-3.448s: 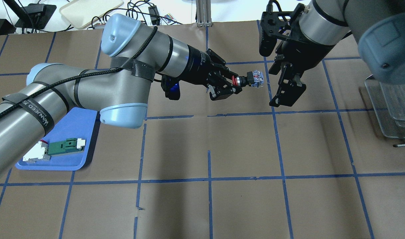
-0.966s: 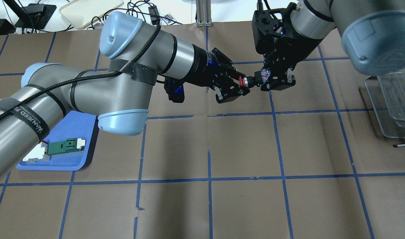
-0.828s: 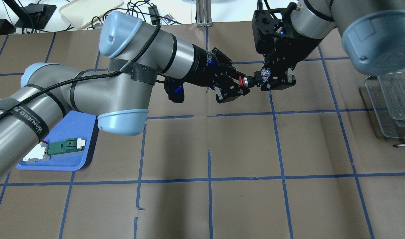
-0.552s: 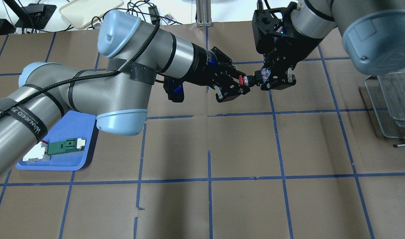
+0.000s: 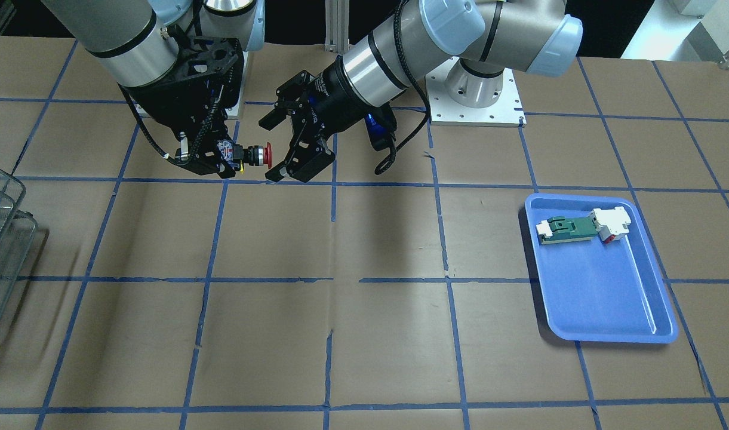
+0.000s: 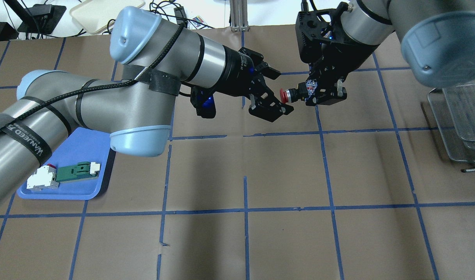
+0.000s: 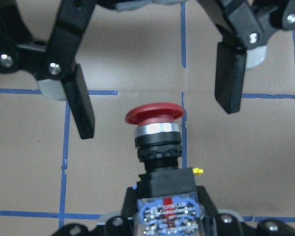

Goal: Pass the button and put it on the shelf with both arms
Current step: 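Open the left gripper and pull it back from the push-button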

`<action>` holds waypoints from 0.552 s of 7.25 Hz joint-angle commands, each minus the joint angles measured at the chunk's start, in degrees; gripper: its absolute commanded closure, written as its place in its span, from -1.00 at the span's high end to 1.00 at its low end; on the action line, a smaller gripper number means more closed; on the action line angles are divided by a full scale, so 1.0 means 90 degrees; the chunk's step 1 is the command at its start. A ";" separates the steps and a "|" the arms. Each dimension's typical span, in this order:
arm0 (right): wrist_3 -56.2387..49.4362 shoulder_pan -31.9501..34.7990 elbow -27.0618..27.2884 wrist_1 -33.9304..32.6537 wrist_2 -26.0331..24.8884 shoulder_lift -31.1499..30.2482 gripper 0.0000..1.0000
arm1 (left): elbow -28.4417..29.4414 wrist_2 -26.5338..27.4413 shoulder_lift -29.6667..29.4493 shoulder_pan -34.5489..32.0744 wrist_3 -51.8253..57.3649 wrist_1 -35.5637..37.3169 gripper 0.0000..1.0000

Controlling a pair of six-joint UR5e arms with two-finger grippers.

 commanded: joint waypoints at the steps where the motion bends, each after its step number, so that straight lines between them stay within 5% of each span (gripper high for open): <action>1: -0.0193 -0.0152 0.0056 -0.0018 -0.0210 0.0024 -1.00 | -0.0003 0.0067 0.0001 0.0307 0.0432 -0.0057 0.97; 4: -0.1307 -0.1708 0.0075 -0.0018 -0.0680 0.0043 -1.00 | 0.0025 0.1527 0.0030 0.1380 0.2826 -0.1183 0.98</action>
